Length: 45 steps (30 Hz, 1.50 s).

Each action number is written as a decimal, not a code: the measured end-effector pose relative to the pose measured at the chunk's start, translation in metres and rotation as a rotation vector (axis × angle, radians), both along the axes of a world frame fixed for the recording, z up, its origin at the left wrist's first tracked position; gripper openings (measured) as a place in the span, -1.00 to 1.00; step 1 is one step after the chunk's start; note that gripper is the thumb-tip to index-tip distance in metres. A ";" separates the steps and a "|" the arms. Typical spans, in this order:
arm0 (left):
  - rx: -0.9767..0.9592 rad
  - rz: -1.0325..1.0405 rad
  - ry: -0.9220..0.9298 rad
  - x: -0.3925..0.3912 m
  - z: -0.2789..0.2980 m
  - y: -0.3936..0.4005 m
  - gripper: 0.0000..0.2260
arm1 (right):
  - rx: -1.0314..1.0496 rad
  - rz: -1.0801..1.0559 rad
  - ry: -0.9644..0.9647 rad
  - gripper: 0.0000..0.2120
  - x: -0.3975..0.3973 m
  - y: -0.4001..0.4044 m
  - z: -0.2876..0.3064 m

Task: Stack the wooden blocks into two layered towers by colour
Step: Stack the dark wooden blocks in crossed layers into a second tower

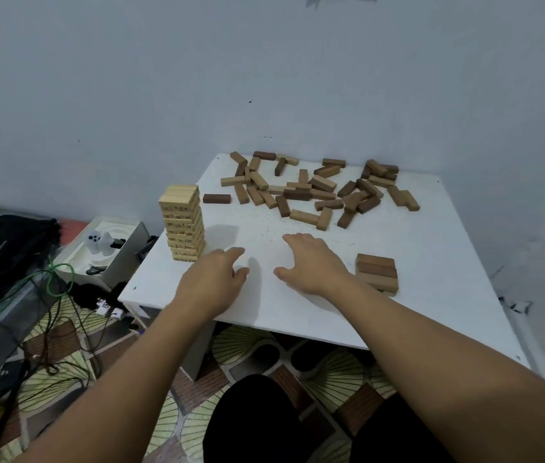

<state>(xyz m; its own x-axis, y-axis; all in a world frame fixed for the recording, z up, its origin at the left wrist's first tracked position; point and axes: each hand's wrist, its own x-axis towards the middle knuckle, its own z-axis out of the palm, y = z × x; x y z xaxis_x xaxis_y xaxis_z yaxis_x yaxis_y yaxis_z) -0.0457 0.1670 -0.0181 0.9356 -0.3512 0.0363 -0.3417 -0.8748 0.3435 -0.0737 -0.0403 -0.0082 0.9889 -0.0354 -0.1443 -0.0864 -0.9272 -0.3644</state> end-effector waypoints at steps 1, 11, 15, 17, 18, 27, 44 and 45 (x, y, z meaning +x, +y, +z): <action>0.014 -0.016 0.000 0.007 0.002 -0.010 -0.55 | -0.009 -0.013 -0.001 -0.29 0.000 -0.007 0.002; 0.097 -0.146 -0.015 0.078 0.011 -0.108 -0.61 | -0.138 -0.123 -0.020 -0.54 0.026 -0.073 0.013; 0.120 -0.160 0.021 0.098 -0.008 -0.133 -0.58 | -0.181 -0.138 0.018 -0.62 0.039 -0.095 0.015; 0.105 -0.170 0.048 0.103 -0.018 -0.141 -0.55 | -0.164 -0.133 0.024 -0.68 0.046 -0.101 0.014; 0.081 -0.181 0.054 0.104 -0.024 -0.143 -0.54 | -0.153 -0.129 0.029 -0.72 0.049 -0.103 0.013; -0.260 -0.166 -0.189 0.097 -0.059 -0.142 -0.79 | -0.086 -0.133 0.029 -0.93 0.069 -0.108 -0.002; -0.378 -0.110 -0.147 0.084 -0.051 -0.144 -0.69 | -0.070 -0.177 0.029 -0.38 0.060 -0.106 -0.011; -0.383 -0.125 -0.132 0.083 -0.051 -0.144 -0.62 | -0.056 -0.172 0.028 -0.36 0.059 -0.105 -0.011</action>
<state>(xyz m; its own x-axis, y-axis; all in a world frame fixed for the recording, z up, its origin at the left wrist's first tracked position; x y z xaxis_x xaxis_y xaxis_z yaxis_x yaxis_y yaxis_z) 0.0375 0.0232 -0.0690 0.8654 -0.3992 0.3028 -0.4996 -0.6416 0.5821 -0.0146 -0.1457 -0.0193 0.9633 -0.2120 -0.1648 -0.2545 -0.9167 -0.3081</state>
